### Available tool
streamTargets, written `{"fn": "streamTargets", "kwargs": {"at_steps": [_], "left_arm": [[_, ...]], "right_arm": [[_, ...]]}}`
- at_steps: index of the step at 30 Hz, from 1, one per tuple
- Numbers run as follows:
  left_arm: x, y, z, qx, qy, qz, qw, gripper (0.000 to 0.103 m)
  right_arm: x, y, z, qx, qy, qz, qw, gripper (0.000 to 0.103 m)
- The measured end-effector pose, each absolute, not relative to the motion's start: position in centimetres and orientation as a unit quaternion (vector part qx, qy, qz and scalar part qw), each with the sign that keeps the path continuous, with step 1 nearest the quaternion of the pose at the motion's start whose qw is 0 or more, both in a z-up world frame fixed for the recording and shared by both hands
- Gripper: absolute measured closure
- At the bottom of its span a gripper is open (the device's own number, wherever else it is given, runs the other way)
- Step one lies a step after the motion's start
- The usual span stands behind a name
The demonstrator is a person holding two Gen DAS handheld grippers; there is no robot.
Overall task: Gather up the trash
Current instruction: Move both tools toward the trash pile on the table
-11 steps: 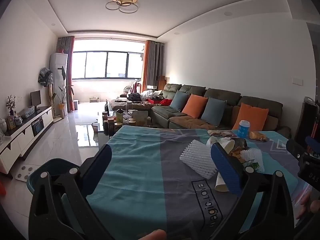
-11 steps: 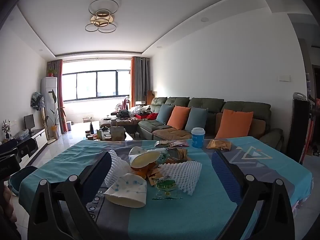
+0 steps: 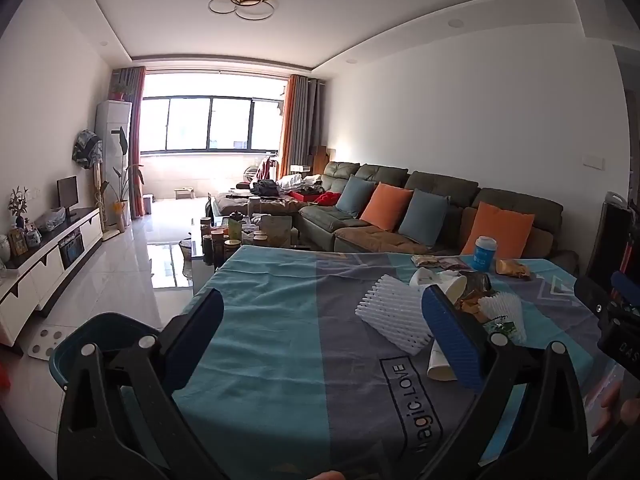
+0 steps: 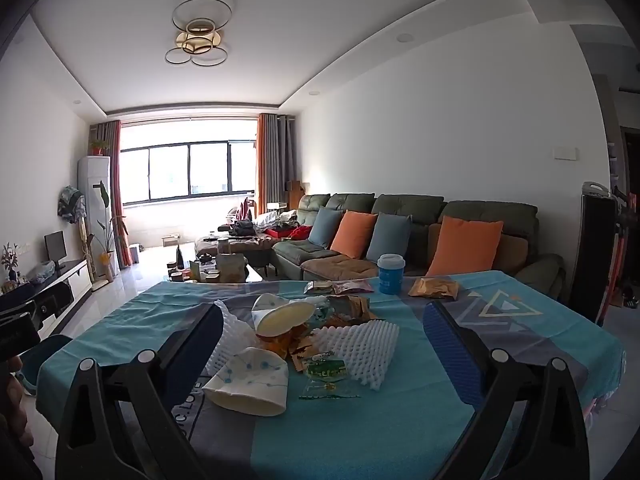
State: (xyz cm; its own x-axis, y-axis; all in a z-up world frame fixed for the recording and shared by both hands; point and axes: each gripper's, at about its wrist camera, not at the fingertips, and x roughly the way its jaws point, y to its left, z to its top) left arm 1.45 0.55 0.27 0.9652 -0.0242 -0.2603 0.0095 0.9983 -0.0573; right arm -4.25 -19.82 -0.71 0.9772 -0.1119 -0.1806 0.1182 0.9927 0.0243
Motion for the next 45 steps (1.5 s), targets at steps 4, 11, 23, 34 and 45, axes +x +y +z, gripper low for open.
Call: {"fn": "streamTargets", "kwargs": {"at_steps": [4,11,23,34,45], "left_arm": [[0.7,0.3,0.1,-0.027,0.119,-0.007,0.993,0.005],[0.8,0.3,0.1,-0.027,0.117,-0.012,0.993,0.005],[0.8,0.4,0.3,-0.024,0.108,-0.005,0.994,0.005],[2.7,0.5,0.1,-0.026,0.12,0.001,0.992,0.005],[7.2,0.0,-0.2,-0.037,0.158,-0.023,0.987,0.005]], "right_arm": [[-3.9,-20.1,-0.9,0.017,0.088,-0.057,0.994,0.006],[-3.9,-19.9,-0.7,0.014,0.087,-0.061,0.994,0.006],[-3.7,-19.7,-0.6,0.013,0.092,-0.059,0.994,0.006],[-2.2,-19.7,-0.7,0.011,0.108,-0.057,0.992,0.006],[1.7,-20.5,-0.8,-0.002,0.138,-0.052,0.989,0.006]]}}
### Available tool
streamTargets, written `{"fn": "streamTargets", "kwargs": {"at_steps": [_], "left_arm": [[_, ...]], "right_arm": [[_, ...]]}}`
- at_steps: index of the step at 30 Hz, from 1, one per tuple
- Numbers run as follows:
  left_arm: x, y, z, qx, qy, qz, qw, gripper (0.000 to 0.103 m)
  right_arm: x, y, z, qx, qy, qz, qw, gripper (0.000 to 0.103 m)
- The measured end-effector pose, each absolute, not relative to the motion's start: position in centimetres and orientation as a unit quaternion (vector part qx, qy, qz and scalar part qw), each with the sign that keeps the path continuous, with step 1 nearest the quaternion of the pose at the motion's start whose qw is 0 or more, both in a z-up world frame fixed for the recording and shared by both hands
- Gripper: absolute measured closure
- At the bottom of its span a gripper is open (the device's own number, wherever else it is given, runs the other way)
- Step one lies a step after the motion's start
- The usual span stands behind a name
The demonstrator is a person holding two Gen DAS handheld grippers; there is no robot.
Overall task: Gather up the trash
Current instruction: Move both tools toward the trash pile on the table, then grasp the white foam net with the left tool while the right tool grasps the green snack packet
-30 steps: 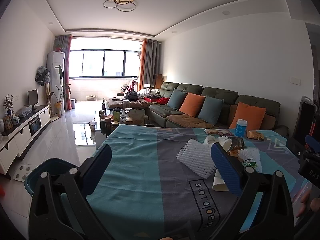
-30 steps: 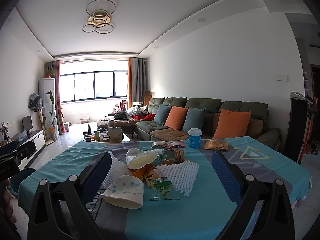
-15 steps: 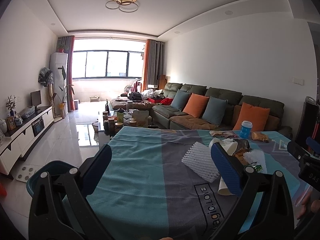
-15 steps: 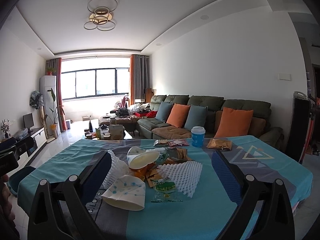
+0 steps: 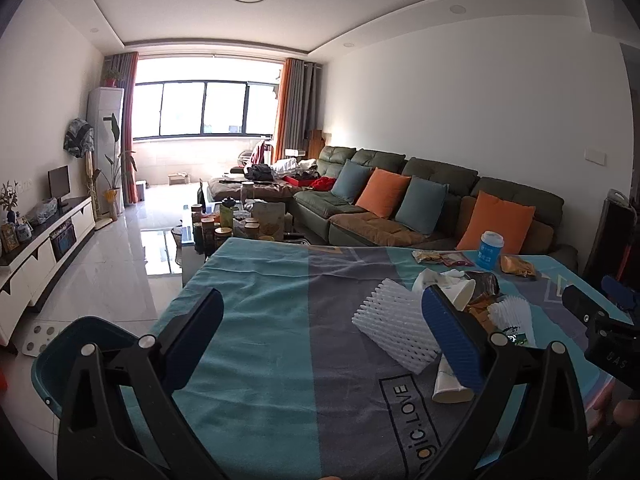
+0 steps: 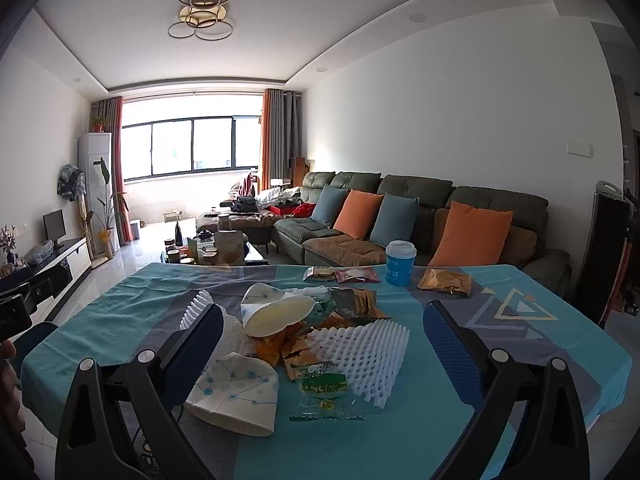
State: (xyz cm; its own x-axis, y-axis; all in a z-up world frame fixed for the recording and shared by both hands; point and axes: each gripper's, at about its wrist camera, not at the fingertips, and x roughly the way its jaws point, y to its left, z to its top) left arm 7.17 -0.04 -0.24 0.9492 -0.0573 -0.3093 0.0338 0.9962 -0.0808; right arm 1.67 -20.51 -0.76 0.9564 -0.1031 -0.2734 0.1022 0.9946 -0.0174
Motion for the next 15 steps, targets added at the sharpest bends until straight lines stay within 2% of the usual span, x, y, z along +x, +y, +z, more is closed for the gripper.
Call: {"fn": "streamTargets", "kwargs": {"at_steps": [15], "left_arm": [[15.1,-3.9,-1.4,-0.04,0.237,-0.099,0.966,0.005]], "right_arm": [[7.2,-22.5,-2.6,-0.013,0.247,-0.05,0.968,0.006]]}}
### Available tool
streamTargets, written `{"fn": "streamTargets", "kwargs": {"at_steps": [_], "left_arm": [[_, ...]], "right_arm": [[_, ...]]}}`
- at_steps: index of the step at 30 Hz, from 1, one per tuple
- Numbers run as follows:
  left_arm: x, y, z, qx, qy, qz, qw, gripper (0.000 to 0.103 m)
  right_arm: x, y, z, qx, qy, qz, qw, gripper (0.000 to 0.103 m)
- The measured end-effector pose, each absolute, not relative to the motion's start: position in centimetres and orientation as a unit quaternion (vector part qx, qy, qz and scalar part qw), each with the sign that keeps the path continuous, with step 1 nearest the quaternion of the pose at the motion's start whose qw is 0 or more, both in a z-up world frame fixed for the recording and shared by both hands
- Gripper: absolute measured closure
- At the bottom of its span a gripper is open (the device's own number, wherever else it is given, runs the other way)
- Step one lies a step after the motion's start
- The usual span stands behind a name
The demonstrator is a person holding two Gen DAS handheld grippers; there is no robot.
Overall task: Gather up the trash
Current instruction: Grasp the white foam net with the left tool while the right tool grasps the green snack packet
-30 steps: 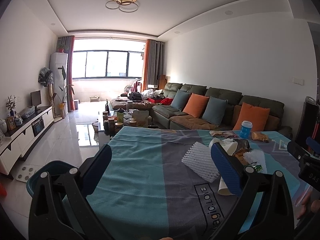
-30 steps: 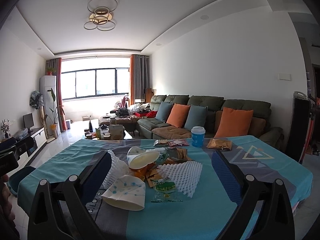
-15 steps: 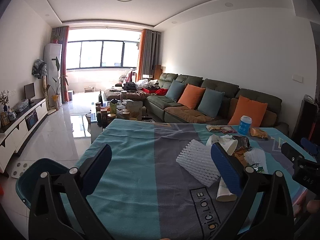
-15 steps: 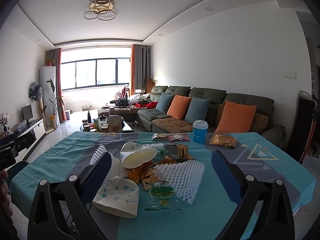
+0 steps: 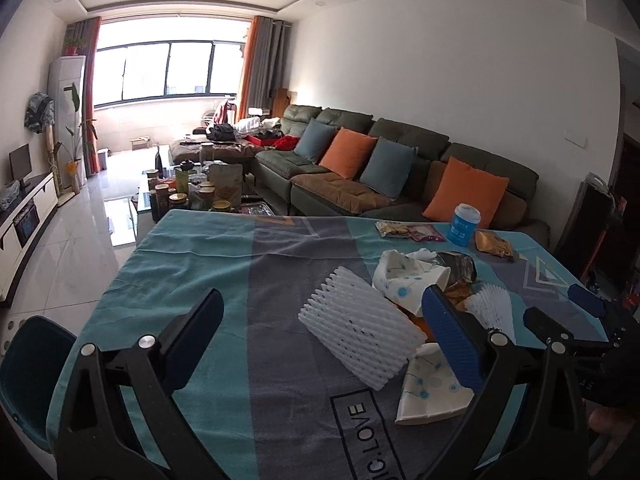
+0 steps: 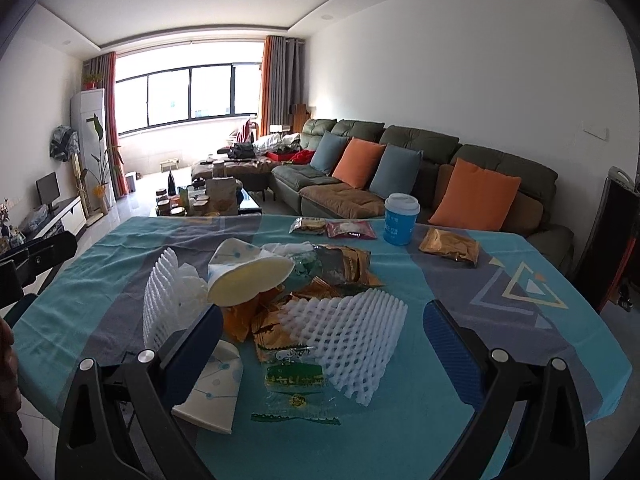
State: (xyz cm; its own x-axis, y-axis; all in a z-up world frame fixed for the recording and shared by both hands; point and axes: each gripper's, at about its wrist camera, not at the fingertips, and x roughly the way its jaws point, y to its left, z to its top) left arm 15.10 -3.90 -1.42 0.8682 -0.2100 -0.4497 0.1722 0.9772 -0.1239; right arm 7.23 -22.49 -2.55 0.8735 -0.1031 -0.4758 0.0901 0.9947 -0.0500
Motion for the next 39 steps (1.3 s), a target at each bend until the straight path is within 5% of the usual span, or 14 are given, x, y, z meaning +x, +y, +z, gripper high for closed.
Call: {"fn": "streamTargets", "kwargs": {"at_steps": [21,31,33,39], "left_arm": [[22.9,-9.1,-5.9,-0.034,0.381,-0.125,0.915,0.006],[23.7,-8.3,-8.1,-0.042,0.411,-0.112,0.904,0.035],[23.8,-7.9,-8.4,-0.053,0.417,-0.113,0.9,0.043],[24.1,-7.2,-9.2,-0.071,0.422,-0.116,0.896,0.057]], "right_arm": [[8.3,-22.5,-5.5,-0.007,0.311,-0.033,0.95,0.006],[8.9,-22.1,-6.7,-0.005,0.325,-0.014,0.946,0.007],[9.2,-22.0,-6.9,-0.006,0.331,-0.008,0.943,0.021],[9.7,-21.5,-7.7,-0.008,0.352,-0.003,0.936,0.041]]}}
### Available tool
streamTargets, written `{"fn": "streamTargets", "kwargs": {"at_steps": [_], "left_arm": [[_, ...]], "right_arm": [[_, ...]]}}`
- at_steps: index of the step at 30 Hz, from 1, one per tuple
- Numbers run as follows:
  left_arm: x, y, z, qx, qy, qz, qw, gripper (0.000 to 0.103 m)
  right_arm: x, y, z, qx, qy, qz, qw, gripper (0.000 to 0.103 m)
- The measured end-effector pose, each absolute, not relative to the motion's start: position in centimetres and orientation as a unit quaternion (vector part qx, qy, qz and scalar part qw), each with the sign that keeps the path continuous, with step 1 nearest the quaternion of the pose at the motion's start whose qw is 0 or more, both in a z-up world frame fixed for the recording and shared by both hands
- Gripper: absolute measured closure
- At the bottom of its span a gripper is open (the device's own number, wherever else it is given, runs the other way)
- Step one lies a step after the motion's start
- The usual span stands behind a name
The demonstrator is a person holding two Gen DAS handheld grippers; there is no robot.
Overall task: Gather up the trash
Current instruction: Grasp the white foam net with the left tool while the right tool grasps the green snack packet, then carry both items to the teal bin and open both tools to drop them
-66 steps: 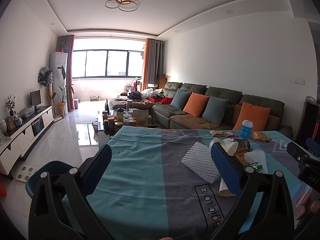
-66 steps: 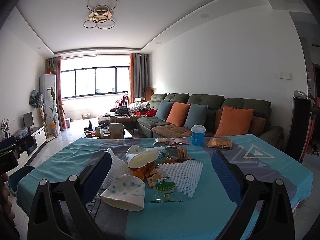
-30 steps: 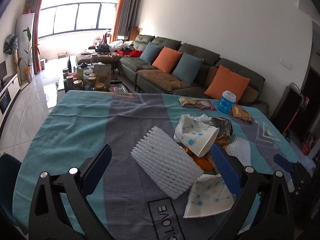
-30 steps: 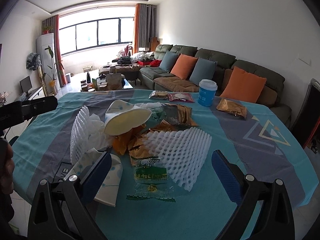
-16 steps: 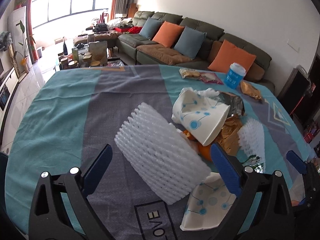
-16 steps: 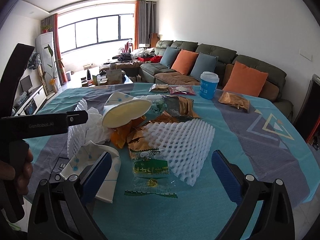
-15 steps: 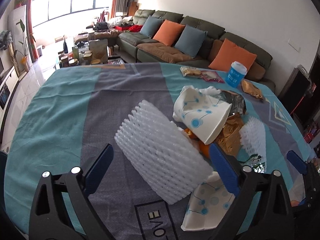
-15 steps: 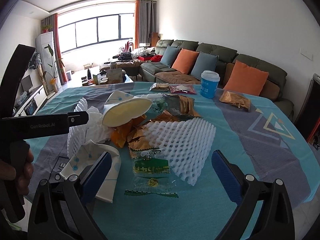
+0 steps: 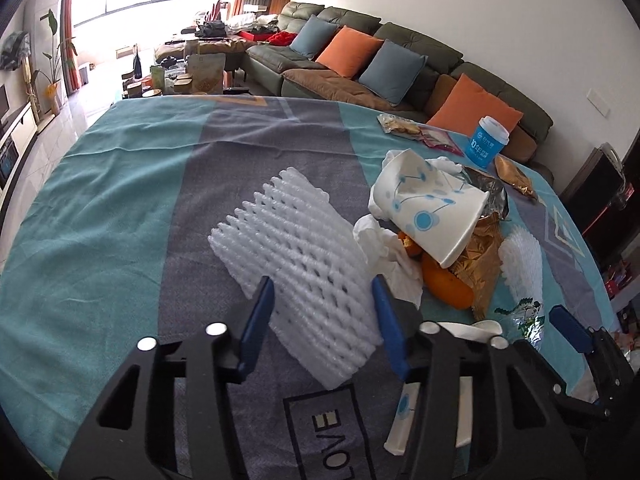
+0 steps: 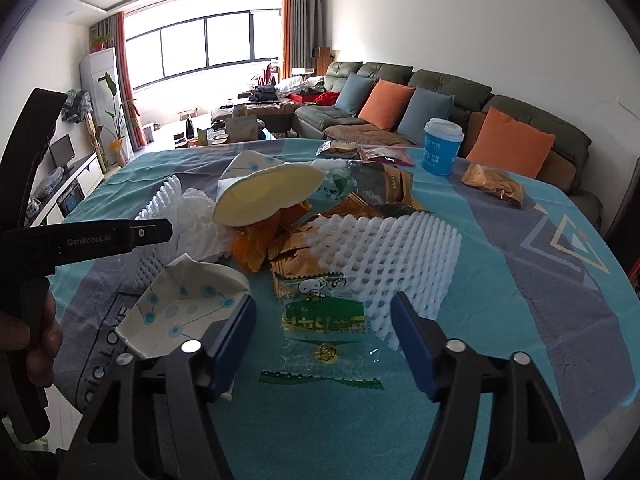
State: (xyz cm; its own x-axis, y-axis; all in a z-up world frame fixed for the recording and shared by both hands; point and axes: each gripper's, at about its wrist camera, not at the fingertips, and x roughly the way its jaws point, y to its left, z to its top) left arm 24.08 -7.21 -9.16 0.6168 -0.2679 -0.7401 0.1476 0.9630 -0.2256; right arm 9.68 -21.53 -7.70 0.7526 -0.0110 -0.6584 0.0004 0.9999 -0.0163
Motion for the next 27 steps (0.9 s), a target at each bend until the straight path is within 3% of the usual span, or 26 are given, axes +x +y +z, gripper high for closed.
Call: {"fn": "streamTargets", "kwargs": {"at_steps": [5,7,10,13,27], "left_arm": [[24.1,-6.9,-9.8,-0.074,0.425,-0.115,0.895,0.073],[24.1,-6.4,-9.9,-0.079,0.424,-0.113,0.895,0.084],[24.0,-5.8,-10.0,-0.094,0.424,-0.115,0.894,0.088],[23.5,-5.0,-9.8,-0.105,0.417,-0.118,0.895,0.09],[19.7,-0.8,-6.0,-0.127,0.356,-0.098,0.921,0.09]], "right_arm": [[9.9,-21.2,-8.4,-0.006,0.367,0.004,0.93,0.059],[9.8,-21.3,-8.4,0.0,0.369,0.006,0.929,0.06],[9.9,-21.6,-8.3,0.007,0.368,0.01,0.93,0.068],[9.7,-21.8,-8.2,0.013,0.365,0.016,0.931,0.078],[8.6,-21.2,-4.3,0.016,0.315,0.027,0.949,0.081]]}}
